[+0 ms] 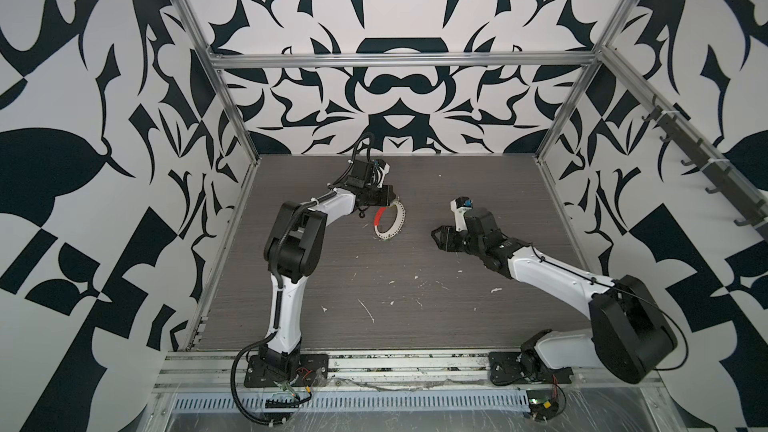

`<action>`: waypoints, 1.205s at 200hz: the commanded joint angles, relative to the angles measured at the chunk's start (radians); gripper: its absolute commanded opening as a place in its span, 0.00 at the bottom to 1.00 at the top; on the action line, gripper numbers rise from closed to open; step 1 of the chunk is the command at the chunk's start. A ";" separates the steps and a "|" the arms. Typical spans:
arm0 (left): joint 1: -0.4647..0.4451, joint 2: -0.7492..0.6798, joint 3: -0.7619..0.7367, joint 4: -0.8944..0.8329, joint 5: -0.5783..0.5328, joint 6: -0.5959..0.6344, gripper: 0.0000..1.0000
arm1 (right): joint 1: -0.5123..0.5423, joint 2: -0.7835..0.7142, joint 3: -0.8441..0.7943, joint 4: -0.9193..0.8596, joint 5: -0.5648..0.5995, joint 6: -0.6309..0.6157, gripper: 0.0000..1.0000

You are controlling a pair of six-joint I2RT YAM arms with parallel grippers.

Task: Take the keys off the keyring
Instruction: 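Close the left gripper on the keyring rim and lift it, then raise the keyring toward the right gripper while the right gripper moves in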

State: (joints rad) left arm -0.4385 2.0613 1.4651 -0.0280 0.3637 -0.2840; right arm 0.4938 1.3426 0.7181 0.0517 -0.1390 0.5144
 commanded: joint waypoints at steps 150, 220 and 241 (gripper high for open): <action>-0.223 -0.835 -0.622 0.312 0.119 -0.057 0.00 | 0.008 -0.516 -0.189 0.280 -0.367 0.013 0.51; -0.261 -1.003 -0.734 0.432 0.184 -0.096 0.00 | 0.039 -0.516 -0.188 0.432 -0.442 0.090 0.48; -0.265 -1.040 -0.746 0.426 0.179 -0.093 0.00 | 0.056 -0.509 -0.185 0.459 -0.448 0.104 0.48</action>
State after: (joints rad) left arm -0.6964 1.0687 0.7341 0.3408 0.5247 -0.3702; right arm 0.5293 0.8265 0.5159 0.4049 -0.5556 0.5861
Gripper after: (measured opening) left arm 0.046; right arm 0.482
